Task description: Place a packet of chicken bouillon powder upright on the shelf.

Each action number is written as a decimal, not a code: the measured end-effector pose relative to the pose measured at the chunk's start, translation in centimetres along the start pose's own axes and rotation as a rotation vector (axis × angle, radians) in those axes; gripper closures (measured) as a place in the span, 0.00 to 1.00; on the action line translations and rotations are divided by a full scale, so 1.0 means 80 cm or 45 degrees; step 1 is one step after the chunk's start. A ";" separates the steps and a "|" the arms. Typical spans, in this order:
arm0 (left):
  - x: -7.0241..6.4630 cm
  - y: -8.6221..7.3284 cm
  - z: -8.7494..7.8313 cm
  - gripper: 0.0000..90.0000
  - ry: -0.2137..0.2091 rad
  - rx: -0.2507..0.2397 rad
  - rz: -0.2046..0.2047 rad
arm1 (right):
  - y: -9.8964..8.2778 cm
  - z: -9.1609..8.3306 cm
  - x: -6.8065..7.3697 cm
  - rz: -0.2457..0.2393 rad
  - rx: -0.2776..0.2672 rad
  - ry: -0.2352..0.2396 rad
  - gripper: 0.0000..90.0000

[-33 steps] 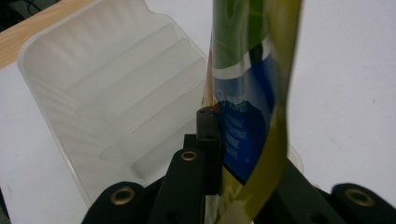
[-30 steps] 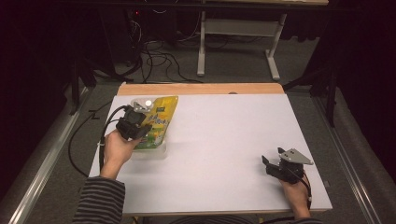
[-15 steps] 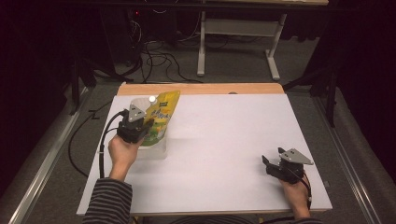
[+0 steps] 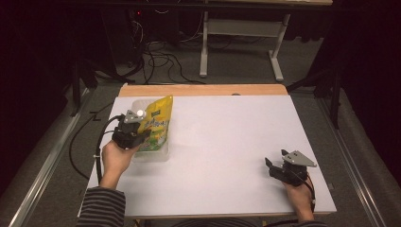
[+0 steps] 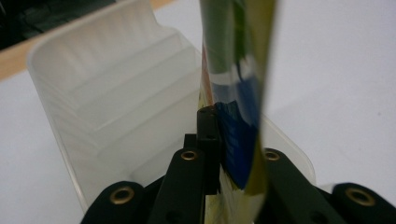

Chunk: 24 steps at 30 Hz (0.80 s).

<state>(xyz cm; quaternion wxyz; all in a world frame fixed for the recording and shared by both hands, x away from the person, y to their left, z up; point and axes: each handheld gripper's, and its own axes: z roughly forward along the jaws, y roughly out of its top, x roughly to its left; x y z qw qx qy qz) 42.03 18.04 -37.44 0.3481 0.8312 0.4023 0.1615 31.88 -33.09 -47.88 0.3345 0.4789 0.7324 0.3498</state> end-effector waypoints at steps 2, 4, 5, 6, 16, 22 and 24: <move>0.001 -0.002 -0.002 0.94 -0.009 0.005 -0.005 | 0.000 0.000 0.000 0.002 0.001 0.002 0.32; 0.003 -0.004 -0.003 0.94 -0.017 0.003 -0.020 | 0.000 0.000 0.000 0.000 -0.003 0.002 0.32; 0.004 -0.005 -0.003 0.94 -0.018 0.003 -0.024 | 0.000 0.000 0.000 0.005 -0.002 0.004 0.32; 0.005 -0.006 -0.003 0.94 -0.020 0.000 -0.031 | 0.000 0.000 0.000 0.004 -0.002 0.005 0.32; 0.001 -0.025 0.000 1.00 0.068 -0.128 0.018 | 0.000 0.000 -0.002 0.019 -0.003 0.010 0.32; -0.002 -0.022 0.005 1.00 0.070 -0.236 0.033 | 0.000 0.000 -0.003 0.029 -0.001 0.013 0.32; -0.001 -0.023 0.007 1.00 0.067 -0.259 0.033 | 0.000 -0.001 -0.003 0.032 -0.002 0.010 0.32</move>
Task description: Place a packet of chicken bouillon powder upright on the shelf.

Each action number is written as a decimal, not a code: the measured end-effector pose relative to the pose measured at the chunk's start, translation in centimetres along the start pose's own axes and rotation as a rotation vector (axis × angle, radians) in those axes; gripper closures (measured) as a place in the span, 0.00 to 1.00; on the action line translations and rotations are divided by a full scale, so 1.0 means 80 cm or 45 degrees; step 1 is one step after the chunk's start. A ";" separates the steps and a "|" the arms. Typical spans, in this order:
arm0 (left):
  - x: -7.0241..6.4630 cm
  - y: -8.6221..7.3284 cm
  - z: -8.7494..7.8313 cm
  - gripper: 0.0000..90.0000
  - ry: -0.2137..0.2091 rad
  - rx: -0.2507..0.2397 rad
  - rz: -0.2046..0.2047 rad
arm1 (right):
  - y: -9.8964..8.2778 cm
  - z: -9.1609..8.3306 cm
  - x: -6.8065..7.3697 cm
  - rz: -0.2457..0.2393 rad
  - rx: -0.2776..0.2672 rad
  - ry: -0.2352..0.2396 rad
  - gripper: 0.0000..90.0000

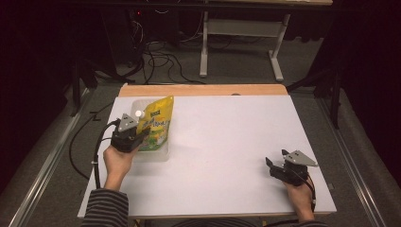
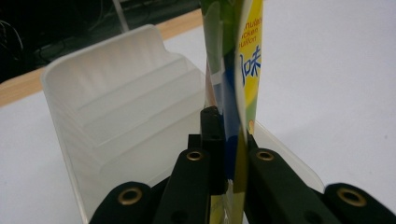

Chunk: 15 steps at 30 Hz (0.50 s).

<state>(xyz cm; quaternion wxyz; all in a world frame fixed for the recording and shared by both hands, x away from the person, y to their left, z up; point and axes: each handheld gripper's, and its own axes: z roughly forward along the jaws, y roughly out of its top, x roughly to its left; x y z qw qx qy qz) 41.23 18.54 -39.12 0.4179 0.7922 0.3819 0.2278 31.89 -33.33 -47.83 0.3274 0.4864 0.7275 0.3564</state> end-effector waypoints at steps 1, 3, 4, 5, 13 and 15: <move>0.001 -0.001 0.000 1.00 -0.006 -0.007 -0.008 | 0.000 0.000 0.000 0.006 -0.005 0.002 0.32; 0.003 -0.004 -0.002 1.00 -0.014 0.006 -0.011 | 0.000 0.000 0.000 0.002 -0.004 -0.001 0.32; 0.004 -0.005 -0.004 0.99 -0.012 0.036 -0.001 | 0.000 0.000 0.000 0.000 0.000 -0.002 0.32; 0.004 -0.005 -0.006 0.99 -0.014 0.059 0.004 | 0.000 0.000 0.000 -0.002 -0.002 -0.001 0.32; 0.009 -0.018 -0.017 0.91 -0.002 0.086 0.042 | 0.000 0.000 0.001 -0.009 -0.003 -0.002 0.32; 0.011 -0.023 -0.020 0.86 0.005 0.081 0.022 | 0.000 0.000 0.001 -0.009 -0.003 -0.001 0.32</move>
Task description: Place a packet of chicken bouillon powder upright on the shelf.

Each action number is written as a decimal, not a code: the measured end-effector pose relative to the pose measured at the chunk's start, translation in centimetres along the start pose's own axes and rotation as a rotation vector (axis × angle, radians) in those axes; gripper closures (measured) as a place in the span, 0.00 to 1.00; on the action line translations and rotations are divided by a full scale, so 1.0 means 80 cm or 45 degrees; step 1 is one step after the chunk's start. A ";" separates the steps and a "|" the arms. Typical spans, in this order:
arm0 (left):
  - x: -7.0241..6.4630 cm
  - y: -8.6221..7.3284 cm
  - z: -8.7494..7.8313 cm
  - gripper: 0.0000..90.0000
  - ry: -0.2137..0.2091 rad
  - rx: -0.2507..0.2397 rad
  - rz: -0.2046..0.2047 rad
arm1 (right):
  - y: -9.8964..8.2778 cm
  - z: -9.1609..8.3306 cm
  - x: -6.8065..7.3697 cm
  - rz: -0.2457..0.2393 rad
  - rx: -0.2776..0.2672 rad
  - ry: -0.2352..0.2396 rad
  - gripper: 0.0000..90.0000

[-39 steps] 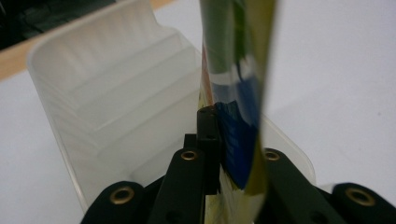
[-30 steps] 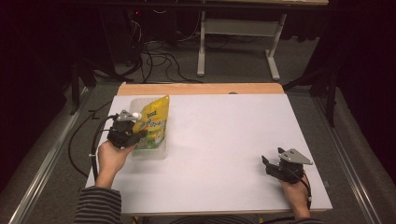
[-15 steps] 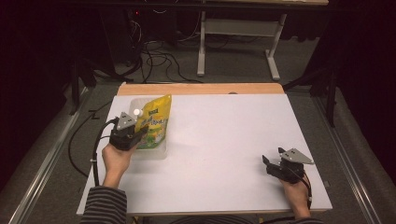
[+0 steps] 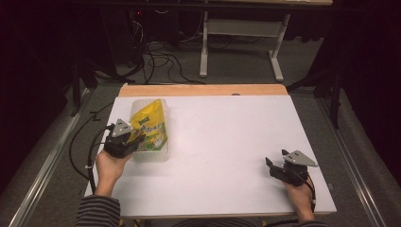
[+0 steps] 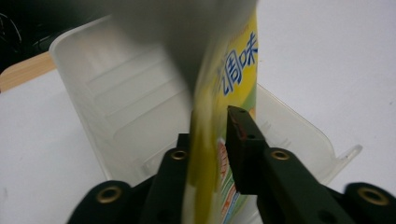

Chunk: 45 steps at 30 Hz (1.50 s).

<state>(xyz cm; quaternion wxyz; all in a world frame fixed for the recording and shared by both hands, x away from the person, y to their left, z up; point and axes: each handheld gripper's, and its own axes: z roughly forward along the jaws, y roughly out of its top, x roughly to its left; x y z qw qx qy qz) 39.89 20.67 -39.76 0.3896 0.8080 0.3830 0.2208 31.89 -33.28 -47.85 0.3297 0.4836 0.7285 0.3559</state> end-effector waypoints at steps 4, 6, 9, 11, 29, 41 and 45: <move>0.000 -0.007 -0.009 0.82 0.003 -0.036 -0.019 | 0.000 0.000 0.000 -0.004 0.001 0.000 0.32; 0.000 -0.007 -0.012 0.79 -0.002 -0.056 -0.039 | 0.000 0.000 0.000 -0.006 0.000 0.002 0.32; -0.002 -0.009 -0.017 0.78 0.011 -0.070 -0.039 | 0.000 0.000 0.000 -0.004 0.001 0.000 0.32; -0.002 -0.009 -0.019 0.74 0.013 -0.066 -0.049 | 0.000 0.000 0.000 -0.004 0.001 -0.001 0.32; -0.002 -0.025 -0.040 0.58 0.100 -0.058 -0.141 | 0.000 0.000 0.000 -0.005 -0.001 0.000 0.32; -0.015 -0.050 -0.055 0.55 0.100 -0.082 -0.195 | 0.000 0.000 0.000 0.000 -0.002 0.001 0.32; -0.022 -0.052 -0.059 0.54 0.098 -0.078 -0.200 | 0.000 -0.001 0.000 0.003 -0.008 0.002 0.32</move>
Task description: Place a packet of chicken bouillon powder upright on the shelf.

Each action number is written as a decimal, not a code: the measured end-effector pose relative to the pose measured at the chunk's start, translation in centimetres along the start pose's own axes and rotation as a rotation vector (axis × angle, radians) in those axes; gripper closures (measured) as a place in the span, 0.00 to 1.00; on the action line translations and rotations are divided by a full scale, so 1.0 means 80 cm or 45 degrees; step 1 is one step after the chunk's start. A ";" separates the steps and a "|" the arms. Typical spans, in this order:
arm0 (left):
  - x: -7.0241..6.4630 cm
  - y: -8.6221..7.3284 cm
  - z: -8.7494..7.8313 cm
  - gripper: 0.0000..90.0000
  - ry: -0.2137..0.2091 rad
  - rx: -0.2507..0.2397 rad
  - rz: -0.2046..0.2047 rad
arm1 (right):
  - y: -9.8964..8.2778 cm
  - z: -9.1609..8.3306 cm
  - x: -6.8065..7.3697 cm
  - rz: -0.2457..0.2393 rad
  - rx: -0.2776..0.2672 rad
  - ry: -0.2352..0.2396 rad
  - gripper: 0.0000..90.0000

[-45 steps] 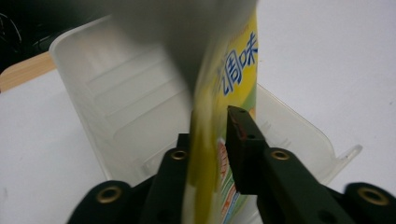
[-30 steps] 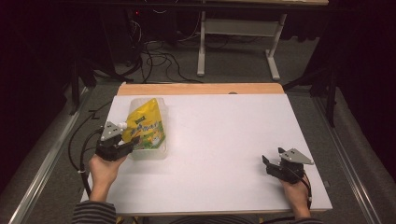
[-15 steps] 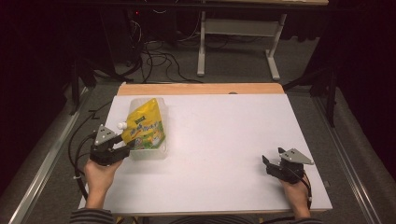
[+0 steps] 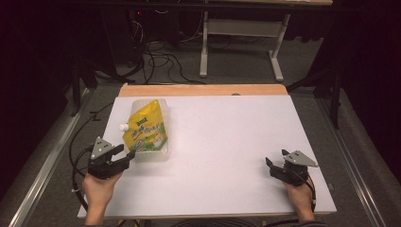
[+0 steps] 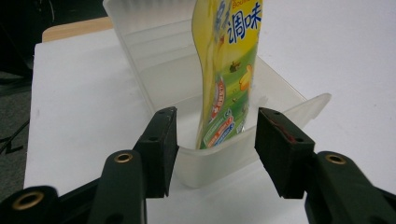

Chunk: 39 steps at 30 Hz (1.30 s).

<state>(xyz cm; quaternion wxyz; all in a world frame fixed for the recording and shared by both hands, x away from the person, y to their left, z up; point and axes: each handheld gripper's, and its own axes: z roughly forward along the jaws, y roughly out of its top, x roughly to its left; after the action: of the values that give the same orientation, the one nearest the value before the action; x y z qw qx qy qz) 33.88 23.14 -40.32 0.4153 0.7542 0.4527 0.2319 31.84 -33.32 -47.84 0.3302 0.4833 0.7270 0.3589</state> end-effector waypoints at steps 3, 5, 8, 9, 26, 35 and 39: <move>-0.006 -0.002 -0.003 0.54 0.003 -0.010 0.002 | 0.000 0.000 0.000 0.003 0.003 0.002 0.32; -0.011 -0.005 -0.005 0.54 -0.002 -0.017 0.000 | 0.000 0.000 0.000 0.005 0.001 0.005 0.32; -0.017 -0.008 -0.007 0.53 -0.011 -0.017 0.007 | 0.000 0.000 -0.001 0.001 -0.001 0.007 0.32; -0.020 -0.008 -0.008 0.53 -0.017 -0.017 0.011 | 0.000 0.000 -0.001 0.004 0.000 0.007 0.32; -0.054 -0.008 0.005 0.51 -0.104 -0.021 0.065 | 0.000 0.001 0.000 0.002 0.011 0.006 0.33; -0.068 -0.005 0.013 0.51 -0.140 -0.016 0.082 | 0.000 0.001 0.000 0.002 0.011 0.005 0.33; -0.074 -0.004 0.016 0.51 -0.158 -0.007 0.098 | 0.000 0.001 0.000 0.003 0.012 0.003 0.33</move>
<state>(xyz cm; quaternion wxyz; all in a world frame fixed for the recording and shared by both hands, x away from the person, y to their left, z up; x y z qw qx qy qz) 31.81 17.52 -41.09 0.4356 0.7827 0.3961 0.2016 31.92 -33.31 -47.85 0.3266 0.4851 0.7286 0.3566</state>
